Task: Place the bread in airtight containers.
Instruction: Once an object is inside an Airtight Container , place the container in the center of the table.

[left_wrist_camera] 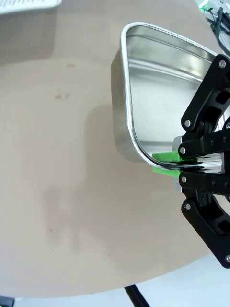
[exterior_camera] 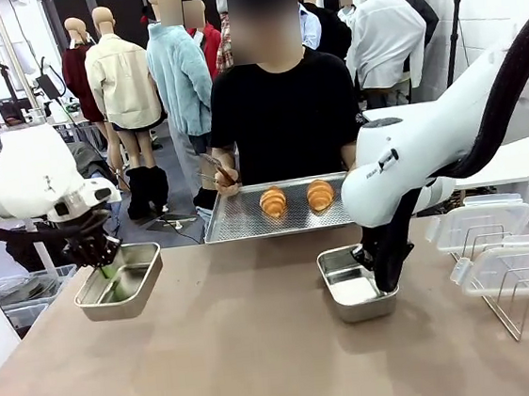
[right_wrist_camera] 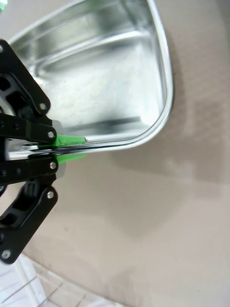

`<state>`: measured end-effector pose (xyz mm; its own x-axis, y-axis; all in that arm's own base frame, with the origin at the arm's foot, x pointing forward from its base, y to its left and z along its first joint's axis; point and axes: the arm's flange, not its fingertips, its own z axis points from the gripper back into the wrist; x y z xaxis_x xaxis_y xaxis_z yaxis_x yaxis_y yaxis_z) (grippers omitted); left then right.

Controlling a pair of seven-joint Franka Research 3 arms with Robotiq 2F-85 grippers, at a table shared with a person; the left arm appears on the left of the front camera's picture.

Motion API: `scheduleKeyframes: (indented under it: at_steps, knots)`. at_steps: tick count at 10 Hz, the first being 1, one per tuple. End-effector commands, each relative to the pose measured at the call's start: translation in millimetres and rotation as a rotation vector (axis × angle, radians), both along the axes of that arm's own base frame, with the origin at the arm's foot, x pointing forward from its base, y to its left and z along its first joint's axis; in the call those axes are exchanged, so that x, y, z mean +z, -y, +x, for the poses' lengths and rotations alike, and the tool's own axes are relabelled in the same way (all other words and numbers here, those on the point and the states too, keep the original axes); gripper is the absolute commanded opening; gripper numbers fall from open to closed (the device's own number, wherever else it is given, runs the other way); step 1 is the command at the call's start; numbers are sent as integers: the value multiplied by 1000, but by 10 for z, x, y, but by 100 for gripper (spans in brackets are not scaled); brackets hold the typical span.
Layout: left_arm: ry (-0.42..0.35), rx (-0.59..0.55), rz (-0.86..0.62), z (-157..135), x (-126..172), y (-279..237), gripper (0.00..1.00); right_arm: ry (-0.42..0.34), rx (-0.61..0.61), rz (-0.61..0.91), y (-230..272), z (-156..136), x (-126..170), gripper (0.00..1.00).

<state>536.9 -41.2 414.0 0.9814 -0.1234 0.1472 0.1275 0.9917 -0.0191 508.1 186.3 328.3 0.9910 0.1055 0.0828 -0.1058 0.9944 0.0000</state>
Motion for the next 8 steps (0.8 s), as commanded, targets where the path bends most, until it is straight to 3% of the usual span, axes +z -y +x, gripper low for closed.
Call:
scheduleKeyframes:
  at_steps: [1,4,7,8]
  knots:
    - [-1,40,-20,-155,355,1,0,67,-84,62,393,-308,780,0]
    - [-33,42,-47,-144,702,85,0,123,-171,142,771,-599,1710,0]
    - [-83,171,-43,-67,843,237,0,87,-191,147,782,-607,1939,0]
    - [-52,50,-20,-198,756,94,0,130,-189,131,852,-734,2011,0]
